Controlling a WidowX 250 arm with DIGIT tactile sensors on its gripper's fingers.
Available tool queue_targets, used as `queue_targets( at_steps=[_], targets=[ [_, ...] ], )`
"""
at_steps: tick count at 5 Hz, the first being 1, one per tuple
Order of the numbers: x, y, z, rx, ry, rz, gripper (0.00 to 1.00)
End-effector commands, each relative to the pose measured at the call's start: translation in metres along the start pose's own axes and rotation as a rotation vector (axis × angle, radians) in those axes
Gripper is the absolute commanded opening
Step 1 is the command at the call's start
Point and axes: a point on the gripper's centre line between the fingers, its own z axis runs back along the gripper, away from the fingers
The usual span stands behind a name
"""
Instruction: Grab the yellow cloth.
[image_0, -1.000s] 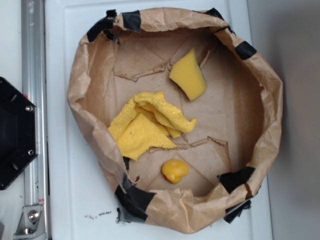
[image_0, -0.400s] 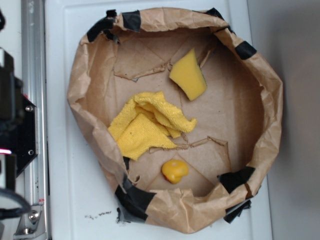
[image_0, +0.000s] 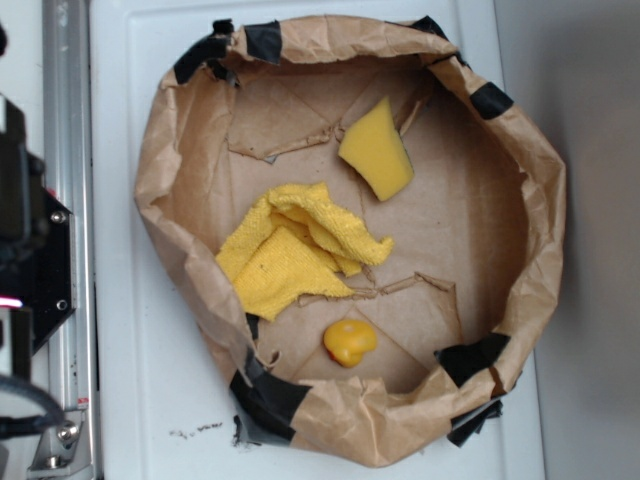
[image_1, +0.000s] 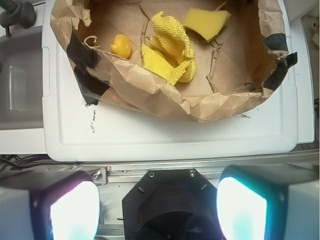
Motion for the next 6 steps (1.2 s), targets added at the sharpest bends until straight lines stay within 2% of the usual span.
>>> queue_targets(
  at_steps=[1,2,3,4,5,6],
  targets=[
    [0.091,0.025,-0.012,0.113,-0.141,-0.079,1.0],
    [0.128,0.028,-0.037,0.113,-0.126,-0.117,1.0],
    [0.113,0.03,-0.092,0.077,0.001,-0.146,1.0],
    [0.101,0.029,-0.141,0.108,0.079,-0.188,1.0],
    [0.094,0.03,-0.178,0.131,0.087,-0.242,1.0],
    [0.094,0.031,-0.175,0.122,0.021,-0.278,0.0]
  ],
)
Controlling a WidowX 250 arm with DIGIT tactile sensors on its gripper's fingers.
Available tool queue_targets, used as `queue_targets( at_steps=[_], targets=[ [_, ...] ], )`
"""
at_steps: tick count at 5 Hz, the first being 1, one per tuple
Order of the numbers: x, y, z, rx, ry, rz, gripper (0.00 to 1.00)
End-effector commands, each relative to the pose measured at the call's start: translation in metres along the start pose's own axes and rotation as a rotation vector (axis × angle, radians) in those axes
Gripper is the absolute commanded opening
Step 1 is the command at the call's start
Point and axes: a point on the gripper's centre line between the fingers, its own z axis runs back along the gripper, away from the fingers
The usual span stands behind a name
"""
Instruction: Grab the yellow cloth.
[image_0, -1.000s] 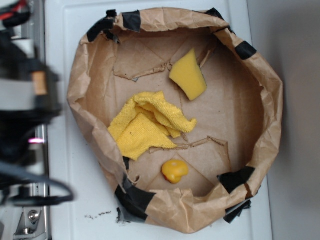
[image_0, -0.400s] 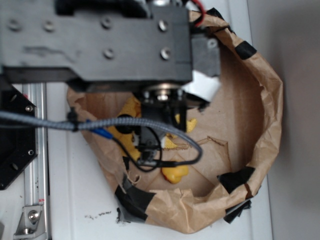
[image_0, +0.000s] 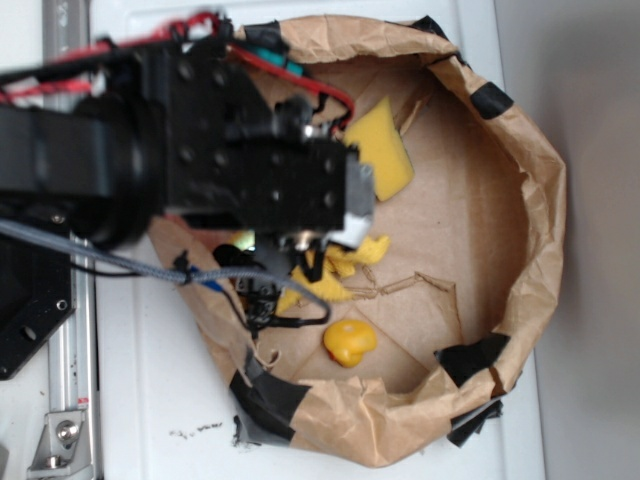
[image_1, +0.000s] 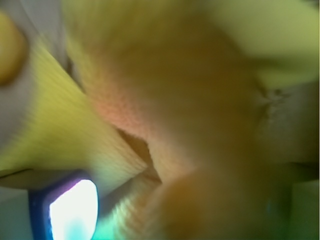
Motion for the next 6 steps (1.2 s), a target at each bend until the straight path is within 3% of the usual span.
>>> queue_targets(
  at_steps=[1,3,4,5,6],
  targets=[
    [0.007,0.007,0.038,0.029,-0.176,-0.02,0.0],
    [0.012,0.02,0.119,0.088,-0.327,-0.012,0.0],
    [-0.005,0.027,0.168,0.107,-0.394,0.064,0.0],
    [-0.013,0.037,0.197,0.087,-0.34,0.157,0.0],
    [-0.025,0.044,0.193,0.045,-0.298,0.209,0.0]
  ],
)
